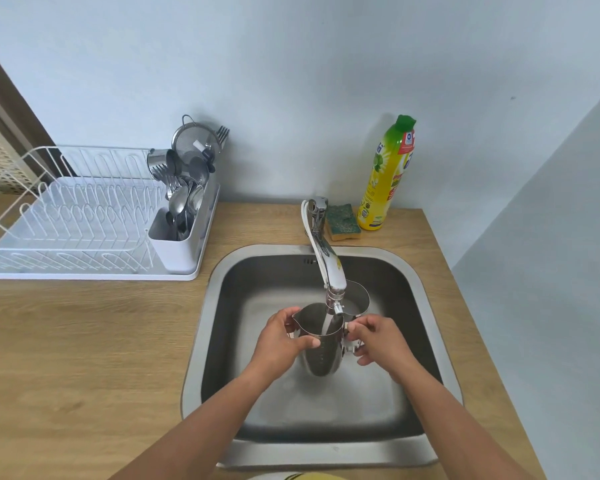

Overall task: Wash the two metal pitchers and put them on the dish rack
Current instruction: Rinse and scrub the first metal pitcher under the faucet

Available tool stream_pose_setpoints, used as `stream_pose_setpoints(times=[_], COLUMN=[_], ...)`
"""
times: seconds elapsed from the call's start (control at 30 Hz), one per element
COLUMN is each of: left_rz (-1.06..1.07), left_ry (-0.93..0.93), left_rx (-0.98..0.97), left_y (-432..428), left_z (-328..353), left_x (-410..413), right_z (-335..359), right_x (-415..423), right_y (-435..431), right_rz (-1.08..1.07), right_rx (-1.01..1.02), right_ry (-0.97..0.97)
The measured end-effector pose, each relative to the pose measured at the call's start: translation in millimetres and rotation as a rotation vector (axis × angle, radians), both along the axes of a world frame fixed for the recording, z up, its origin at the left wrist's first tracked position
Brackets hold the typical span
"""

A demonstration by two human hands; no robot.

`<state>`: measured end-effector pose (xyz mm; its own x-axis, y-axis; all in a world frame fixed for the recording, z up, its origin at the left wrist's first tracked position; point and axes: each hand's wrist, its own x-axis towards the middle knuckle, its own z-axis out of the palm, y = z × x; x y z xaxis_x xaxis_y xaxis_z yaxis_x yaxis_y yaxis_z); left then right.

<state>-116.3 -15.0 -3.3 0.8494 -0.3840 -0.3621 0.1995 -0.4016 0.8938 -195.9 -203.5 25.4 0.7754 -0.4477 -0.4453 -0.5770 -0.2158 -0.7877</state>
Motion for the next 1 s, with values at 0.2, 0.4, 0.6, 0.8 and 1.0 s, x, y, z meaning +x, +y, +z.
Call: stream_pose_setpoints(times=[0.2,0.4,0.6,0.8,1.0], left_rz=[-0.014,0.007,0.044,0.078,0.043], left_ry=[0.007,0.088,0.224,0.317,0.407], left_rx=[-0.004,-0.04,-0.135,-0.156,-0.051], left_y=[4.6,7.3,8.9,7.4,5.2], left_z=[4.9,6.0,11.7,14.2,12.2], left_x=[3.2,7.4,12.6,11.5,6.9], right_z=[2.2,4.3,7.1,5.6,-3.7], right_x=[0.9,1.0,-0.6,1.1,2.5], right_y=[-0.9,6.2,7.1,8.6,9.9], right_rz=[-0.001,0.0,-0.008,-0.033,-0.003], right_rx=[0.033,0.038,0.031,0.042,0.057], right_ry=[0.023,0.044,0.016,0.054,0.17])
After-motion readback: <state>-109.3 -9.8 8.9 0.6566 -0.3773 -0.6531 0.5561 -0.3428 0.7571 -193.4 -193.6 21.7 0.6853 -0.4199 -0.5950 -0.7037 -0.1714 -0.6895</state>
